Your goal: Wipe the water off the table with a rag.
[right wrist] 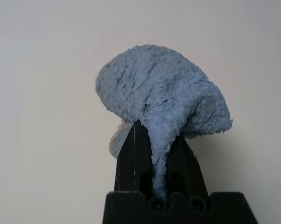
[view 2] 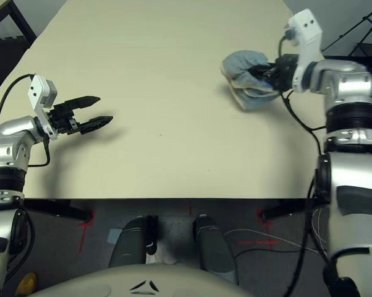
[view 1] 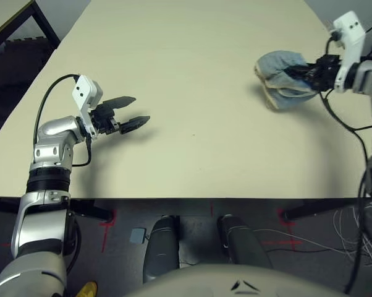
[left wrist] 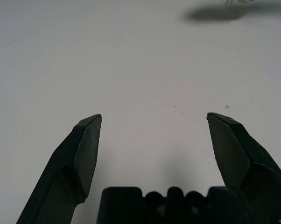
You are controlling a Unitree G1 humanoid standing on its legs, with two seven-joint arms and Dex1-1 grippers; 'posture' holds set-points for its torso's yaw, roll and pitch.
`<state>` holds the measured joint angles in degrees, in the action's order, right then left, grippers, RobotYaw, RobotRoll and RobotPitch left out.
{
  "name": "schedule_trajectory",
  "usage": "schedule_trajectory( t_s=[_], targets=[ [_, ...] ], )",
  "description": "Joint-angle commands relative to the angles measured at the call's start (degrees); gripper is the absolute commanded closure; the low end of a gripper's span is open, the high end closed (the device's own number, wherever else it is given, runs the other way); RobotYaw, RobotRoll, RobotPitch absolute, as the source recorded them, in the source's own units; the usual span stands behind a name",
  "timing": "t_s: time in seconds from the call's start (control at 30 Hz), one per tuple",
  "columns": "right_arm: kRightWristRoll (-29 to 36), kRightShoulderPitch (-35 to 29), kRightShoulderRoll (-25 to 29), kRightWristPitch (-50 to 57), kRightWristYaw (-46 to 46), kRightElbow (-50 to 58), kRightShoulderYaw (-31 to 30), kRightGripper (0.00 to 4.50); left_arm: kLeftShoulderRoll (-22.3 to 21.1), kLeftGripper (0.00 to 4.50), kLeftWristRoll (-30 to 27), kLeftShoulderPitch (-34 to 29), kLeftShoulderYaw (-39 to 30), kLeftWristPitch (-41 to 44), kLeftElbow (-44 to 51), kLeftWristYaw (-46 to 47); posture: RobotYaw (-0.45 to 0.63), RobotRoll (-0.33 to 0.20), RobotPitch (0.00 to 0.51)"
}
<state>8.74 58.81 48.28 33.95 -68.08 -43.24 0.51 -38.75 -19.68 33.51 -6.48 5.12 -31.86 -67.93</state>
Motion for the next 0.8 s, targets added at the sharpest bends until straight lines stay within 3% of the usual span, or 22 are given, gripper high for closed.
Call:
schedule_trajectory(
  t_s=[0.03, 0.3, 0.53, 0.8],
  targets=[
    [-0.85, -2.15, 2.33, 1.23, -3.56, 0.29, -1.90, 4.50, 0.21, 0.00, 0.81, 0.41, 0.35, -0.57, -0.46, -0.26, -0.14, 0.000, 0.107],
    [-2.22, -4.08, 0.31, -0.17, -3.18, -3.71, -3.10, 4.50, -0.30, 0.00, 0.37, -0.91, -0.14, -0.15, 1.14, -0.09, -0.11, 0.000, 0.103],
    [-8.38, -3.42, -2.86, -16.77, 13.48, -18.58, -2.50, 4.50, -1.34, 0.00, 0.13, -1.80, -0.96, 0.27, 2.38, 0.30, -0.09, 0.000, 0.104],
    [-10.43, -2.18, -4.61, -25.06, 21.01, -25.89, -1.70, 4.50, -2.04, 0.00, -0.19, -3.53, -1.91, 1.51, 4.99, 0.79, -0.07, 0.000, 0.099]
  ],
)
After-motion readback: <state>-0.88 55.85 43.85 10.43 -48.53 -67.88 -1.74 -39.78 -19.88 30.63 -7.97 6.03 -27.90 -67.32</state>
